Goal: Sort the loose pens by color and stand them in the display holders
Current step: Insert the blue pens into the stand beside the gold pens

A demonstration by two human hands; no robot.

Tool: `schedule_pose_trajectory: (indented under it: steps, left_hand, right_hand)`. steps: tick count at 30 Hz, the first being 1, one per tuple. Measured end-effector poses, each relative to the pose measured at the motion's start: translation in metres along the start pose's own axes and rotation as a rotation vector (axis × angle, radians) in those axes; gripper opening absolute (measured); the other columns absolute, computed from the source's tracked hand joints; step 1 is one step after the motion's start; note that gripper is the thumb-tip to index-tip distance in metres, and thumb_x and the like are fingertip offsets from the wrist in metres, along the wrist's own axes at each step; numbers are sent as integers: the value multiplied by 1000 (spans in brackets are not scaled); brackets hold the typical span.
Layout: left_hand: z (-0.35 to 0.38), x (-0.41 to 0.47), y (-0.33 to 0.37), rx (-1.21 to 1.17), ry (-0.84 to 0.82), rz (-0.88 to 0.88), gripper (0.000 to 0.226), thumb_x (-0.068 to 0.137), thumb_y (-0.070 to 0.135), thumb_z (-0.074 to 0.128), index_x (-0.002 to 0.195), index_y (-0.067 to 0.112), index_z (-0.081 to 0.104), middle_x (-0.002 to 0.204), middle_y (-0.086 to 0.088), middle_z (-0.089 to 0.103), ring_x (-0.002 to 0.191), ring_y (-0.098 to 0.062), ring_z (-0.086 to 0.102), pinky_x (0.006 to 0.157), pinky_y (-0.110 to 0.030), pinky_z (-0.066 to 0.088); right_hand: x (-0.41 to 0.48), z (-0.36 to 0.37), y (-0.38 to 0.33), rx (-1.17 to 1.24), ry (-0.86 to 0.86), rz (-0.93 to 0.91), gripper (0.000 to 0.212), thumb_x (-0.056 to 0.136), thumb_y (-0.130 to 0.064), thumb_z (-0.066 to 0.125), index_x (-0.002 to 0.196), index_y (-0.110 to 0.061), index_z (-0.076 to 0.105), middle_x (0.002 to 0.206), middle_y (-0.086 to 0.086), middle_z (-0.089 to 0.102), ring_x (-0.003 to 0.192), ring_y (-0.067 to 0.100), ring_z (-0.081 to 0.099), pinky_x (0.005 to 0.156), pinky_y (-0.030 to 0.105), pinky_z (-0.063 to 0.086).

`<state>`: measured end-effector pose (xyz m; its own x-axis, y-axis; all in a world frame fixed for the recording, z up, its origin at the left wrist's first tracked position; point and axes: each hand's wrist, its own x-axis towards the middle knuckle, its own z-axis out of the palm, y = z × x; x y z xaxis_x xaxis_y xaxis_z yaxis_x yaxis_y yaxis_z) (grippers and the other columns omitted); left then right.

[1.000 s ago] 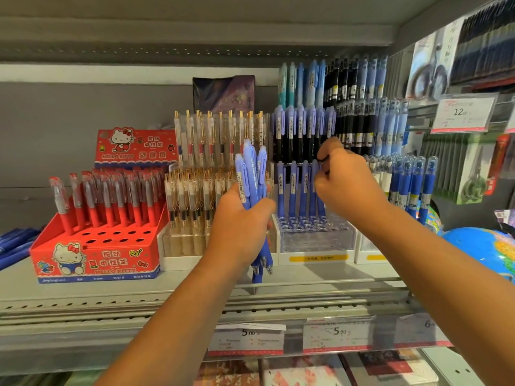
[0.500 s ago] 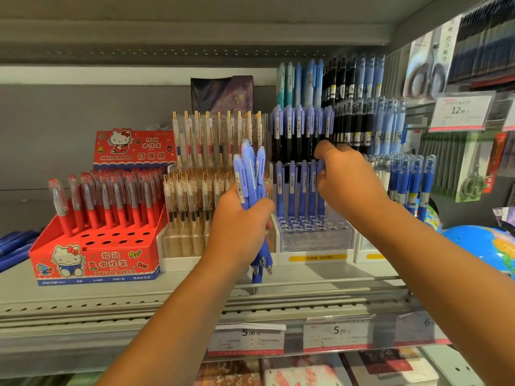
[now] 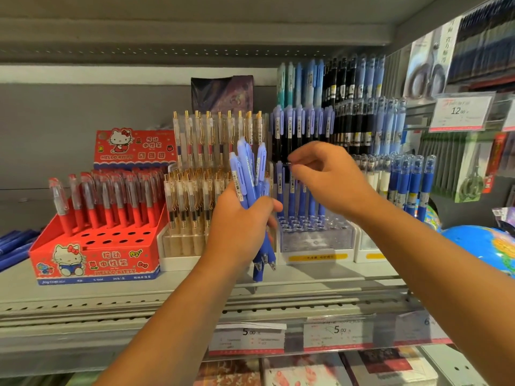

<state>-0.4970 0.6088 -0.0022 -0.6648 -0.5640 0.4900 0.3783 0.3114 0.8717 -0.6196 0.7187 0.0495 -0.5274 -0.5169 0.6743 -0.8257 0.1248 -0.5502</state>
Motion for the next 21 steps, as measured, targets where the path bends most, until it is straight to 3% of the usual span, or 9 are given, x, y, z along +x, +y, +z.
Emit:
schedule_pose_trajectory:
  steps: [1,3,7,11,18,21]
  left_hand:
    - [0,-1,1,-6,-9,20,9,90,6,60,88,11,67,56,-1,63,48,-14,57,48,-30,52]
    - [1,-3,3,-15,-27,61,17,90,6,60,90,22,65,62,0,67,51,-14,61,48,-27,53]
    - [2,-4,4,-44,-39,94,26,94,8,58,108,30,59,75,5,73,57,-14,67,51,-27,56]
    - [1,-3,3,-24,-47,106,26,96,12,58,118,26,59,78,3,75,60,-14,69,55,-27,57]
    - [4,-6,5,-144,-81,17,22,94,11,63,107,29,58,80,5,74,68,-20,73,52,-34,58]
    - [3,-6,6,-192,-50,-10,21,95,12,62,108,28,56,80,6,74,70,-22,74,54,-37,60]
  right_hand:
    - [-2,1,-6,203,-93,49,16,93,-12,62,109,-13,65,99,4,69,85,18,67,74,27,57]
    - [-7,3,-13,370,-205,48,15,90,-11,67,105,-12,67,94,8,71,80,17,69,70,30,60]
    - [-13,4,-14,441,-249,13,11,85,-10,73,96,-9,71,86,5,70,74,18,69,73,36,60]
    - [-16,0,-11,475,-338,42,29,72,-21,78,99,-12,70,85,3,70,75,17,65,83,43,58]
    - [-15,-9,-6,656,-363,136,25,70,-11,76,92,-5,65,78,7,70,74,19,68,73,29,55]
    - [-15,-10,-4,702,-321,158,18,80,2,70,96,-1,64,81,11,69,80,26,70,77,34,59]
